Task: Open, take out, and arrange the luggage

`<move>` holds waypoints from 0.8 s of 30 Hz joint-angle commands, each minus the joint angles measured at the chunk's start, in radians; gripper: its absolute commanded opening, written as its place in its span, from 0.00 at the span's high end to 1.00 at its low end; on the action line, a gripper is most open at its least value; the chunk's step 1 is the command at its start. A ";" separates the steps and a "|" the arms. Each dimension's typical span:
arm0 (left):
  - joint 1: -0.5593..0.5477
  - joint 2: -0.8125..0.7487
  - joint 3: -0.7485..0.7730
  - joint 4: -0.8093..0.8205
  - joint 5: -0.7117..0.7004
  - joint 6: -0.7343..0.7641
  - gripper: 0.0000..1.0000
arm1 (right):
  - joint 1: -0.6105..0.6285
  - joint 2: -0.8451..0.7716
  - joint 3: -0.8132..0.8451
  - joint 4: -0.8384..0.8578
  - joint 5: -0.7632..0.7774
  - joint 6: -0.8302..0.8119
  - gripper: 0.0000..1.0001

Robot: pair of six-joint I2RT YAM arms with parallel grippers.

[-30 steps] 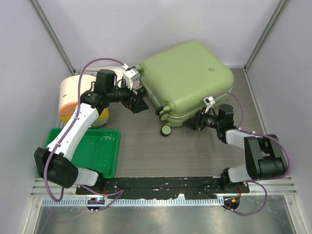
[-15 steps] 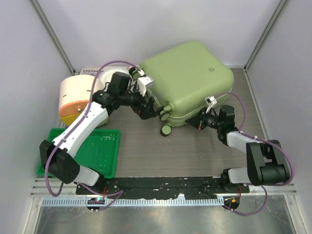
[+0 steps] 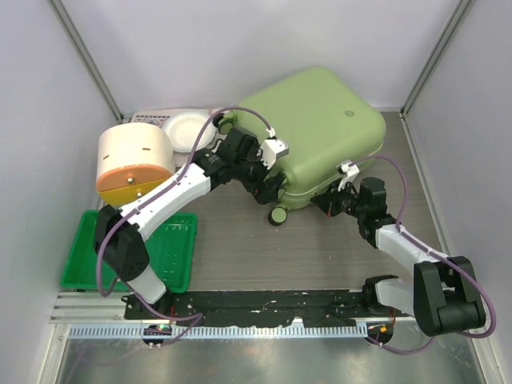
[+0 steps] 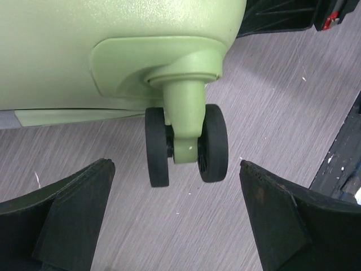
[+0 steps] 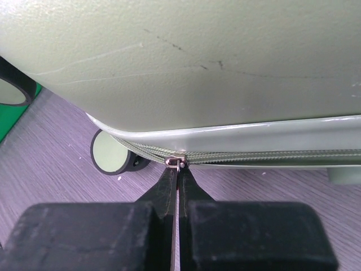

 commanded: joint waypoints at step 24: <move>-0.075 0.025 0.053 0.000 -0.129 -0.069 1.00 | 0.074 -0.124 0.020 -0.118 0.320 -0.250 0.99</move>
